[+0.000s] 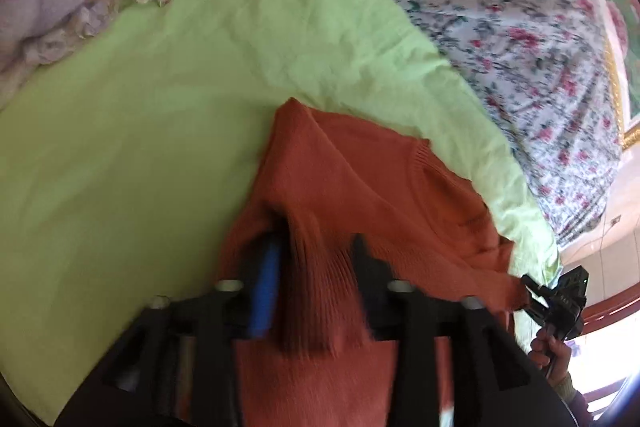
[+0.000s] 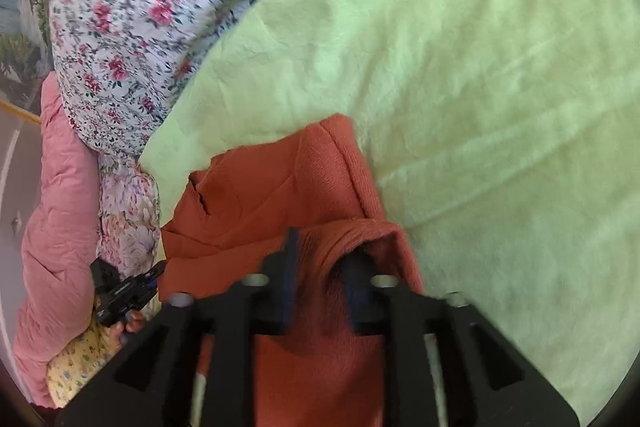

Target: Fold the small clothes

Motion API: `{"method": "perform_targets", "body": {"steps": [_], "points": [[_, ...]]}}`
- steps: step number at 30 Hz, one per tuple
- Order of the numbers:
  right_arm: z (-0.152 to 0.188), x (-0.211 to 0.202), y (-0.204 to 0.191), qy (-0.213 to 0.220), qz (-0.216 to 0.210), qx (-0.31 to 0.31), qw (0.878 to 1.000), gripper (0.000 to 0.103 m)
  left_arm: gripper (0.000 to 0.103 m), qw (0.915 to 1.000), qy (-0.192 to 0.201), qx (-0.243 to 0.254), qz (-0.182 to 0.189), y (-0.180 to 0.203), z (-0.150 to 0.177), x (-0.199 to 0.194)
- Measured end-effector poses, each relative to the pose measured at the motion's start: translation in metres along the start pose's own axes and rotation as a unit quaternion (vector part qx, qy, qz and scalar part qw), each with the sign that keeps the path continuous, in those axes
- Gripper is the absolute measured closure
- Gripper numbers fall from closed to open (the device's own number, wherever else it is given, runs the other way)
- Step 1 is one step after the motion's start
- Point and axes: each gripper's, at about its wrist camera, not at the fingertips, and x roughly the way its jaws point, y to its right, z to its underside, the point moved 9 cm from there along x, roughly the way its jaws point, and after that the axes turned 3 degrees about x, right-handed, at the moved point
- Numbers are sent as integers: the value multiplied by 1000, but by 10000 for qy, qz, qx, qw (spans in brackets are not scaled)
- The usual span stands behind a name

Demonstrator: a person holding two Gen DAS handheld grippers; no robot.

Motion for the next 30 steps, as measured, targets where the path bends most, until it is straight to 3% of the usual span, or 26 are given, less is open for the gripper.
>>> {"method": "perform_targets", "body": {"steps": [1,5,6,8,11,15,17,21,23,26,30], "points": [[1,-10,-3,142,51,-93,9998,56,53,9999,29,87,77,8,7,-12],[23,-45,-32,488,-22,-639,9968,53,53,9959,-326,634,549,56,55,-29],[35,-44,-46,363,-182,-873,9954,53,51,9932,-510,804,677,70,70,-25],[72,-25,-73,-291,-353,-1541,9870,53,51,9855,-955,1164,785,95,99,-6],[123,16,-96,-1322,-405,-2351,9621,53,53,9766,-1290,1622,569,115,118,25],[129,51,-99,-1857,-530,-2465,9497,53,53,9729,-1392,1784,475,120,103,52],[116,68,-91,-1959,-312,-2525,9471,53,60,9708,-1412,1922,257,115,83,67],[61,82,-74,-1561,179,-2567,9536,66,76,9727,-1279,1925,186,106,40,79],[26,81,-73,-1054,556,-2673,9562,66,76,9768,-991,1887,-227,93,7,82],[-27,76,-66,-255,1087,-2377,9649,64,76,9858,-633,1459,-532,70,-37,88],[-54,62,-62,161,1078,-1773,9781,64,75,9909,-252,1091,-751,54,-66,79]]}}
